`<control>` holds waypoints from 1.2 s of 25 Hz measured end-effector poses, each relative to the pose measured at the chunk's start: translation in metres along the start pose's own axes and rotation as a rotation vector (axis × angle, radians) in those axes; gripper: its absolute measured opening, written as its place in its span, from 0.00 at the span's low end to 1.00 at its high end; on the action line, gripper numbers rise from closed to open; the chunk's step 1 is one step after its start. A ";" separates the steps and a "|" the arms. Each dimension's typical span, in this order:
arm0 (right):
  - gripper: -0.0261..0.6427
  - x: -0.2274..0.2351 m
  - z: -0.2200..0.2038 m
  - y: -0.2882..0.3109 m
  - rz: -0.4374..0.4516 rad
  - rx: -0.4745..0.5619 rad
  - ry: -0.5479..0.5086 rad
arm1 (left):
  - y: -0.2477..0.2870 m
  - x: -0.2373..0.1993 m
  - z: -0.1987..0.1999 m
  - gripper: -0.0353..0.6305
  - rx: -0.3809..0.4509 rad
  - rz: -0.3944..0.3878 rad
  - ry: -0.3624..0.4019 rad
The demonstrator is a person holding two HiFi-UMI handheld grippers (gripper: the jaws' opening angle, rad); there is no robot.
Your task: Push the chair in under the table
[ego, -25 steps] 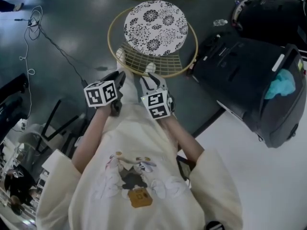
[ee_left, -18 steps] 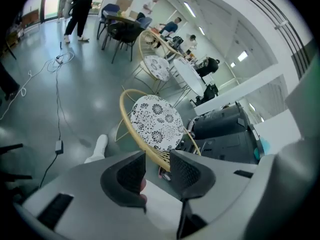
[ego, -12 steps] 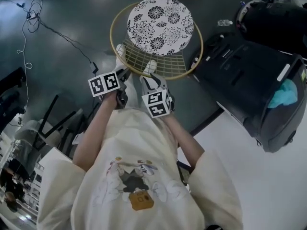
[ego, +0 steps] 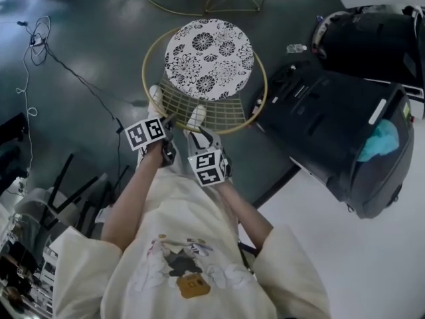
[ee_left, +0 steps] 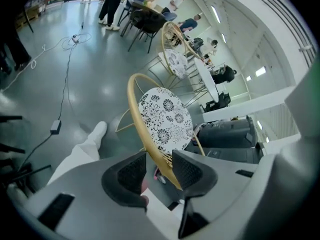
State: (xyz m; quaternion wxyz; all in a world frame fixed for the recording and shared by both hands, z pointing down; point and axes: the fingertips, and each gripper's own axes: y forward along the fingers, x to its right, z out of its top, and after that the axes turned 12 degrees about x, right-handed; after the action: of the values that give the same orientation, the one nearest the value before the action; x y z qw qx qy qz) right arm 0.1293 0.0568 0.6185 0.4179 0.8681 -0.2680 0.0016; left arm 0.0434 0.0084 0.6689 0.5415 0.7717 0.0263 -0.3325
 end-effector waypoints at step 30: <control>0.20 0.072 0.011 0.018 -0.180 0.045 0.153 | 0.041 0.050 0.027 0.28 0.013 0.003 0.166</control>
State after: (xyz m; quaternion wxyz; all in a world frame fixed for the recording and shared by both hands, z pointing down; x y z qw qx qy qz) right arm 0.1800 0.0060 0.6411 0.4159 0.8951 -0.1563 0.0364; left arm 0.0856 -0.0469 0.6701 0.5329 0.8001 0.0677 -0.2669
